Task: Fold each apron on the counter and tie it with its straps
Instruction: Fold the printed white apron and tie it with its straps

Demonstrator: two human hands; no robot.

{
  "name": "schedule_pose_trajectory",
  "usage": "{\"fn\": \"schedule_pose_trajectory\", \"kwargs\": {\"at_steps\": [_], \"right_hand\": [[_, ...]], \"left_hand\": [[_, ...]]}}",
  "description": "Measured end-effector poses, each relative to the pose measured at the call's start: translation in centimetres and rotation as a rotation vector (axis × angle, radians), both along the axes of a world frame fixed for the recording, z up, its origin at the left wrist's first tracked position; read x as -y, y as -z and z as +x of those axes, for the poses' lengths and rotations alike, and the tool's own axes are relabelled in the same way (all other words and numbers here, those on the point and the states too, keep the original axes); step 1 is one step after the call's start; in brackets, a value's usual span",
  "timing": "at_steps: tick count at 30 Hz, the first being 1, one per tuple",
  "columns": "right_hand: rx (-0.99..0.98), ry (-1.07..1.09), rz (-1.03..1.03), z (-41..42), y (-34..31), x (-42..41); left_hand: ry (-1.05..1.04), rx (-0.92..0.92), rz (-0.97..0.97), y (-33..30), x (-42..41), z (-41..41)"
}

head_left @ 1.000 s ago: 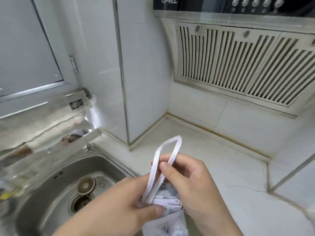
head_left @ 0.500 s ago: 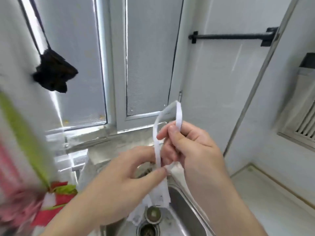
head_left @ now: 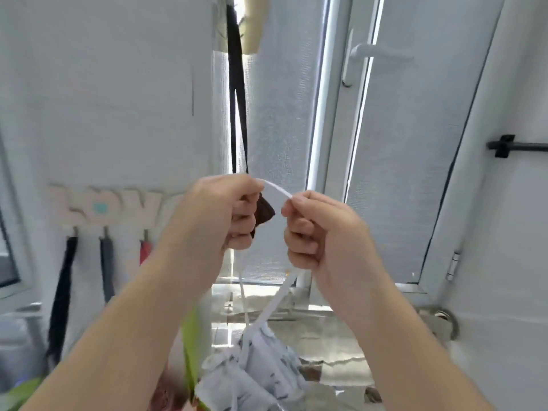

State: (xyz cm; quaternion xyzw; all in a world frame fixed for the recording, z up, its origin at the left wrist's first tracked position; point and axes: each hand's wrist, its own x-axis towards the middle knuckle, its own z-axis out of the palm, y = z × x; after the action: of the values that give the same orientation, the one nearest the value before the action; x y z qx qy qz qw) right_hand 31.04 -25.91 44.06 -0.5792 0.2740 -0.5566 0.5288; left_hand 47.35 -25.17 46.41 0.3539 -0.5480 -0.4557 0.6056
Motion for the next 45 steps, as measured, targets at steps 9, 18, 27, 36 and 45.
{"fn": "schedule_pose_trajectory", "kwargs": {"at_steps": [9, 18, 27, 36, 45], "right_hand": [[-0.088, 0.103, -0.179, 2.1, -8.1, 8.3], [0.057, 0.265, -0.317, 6.4, -20.4, 13.7], [0.061, 0.399, -0.339, 9.0, -25.7, 18.3], [0.031, 0.478, -0.288, 10.1, -26.0, 23.4], [-0.086, 0.324, -0.323, 10.5, -20.3, 26.2]], "left_hand": [[-0.586, 0.530, -0.281, -8.6, 2.4, 0.8], [-1.471, 1.328, -0.963, -18.9, 7.1, 2.0], [-1.576, 1.855, -0.701, -26.4, 9.1, -0.5], [-1.428, 1.913, -0.460, -28.5, 12.4, -2.4], [-1.269, 1.992, -0.530, -26.7, 14.4, -1.4]]}}
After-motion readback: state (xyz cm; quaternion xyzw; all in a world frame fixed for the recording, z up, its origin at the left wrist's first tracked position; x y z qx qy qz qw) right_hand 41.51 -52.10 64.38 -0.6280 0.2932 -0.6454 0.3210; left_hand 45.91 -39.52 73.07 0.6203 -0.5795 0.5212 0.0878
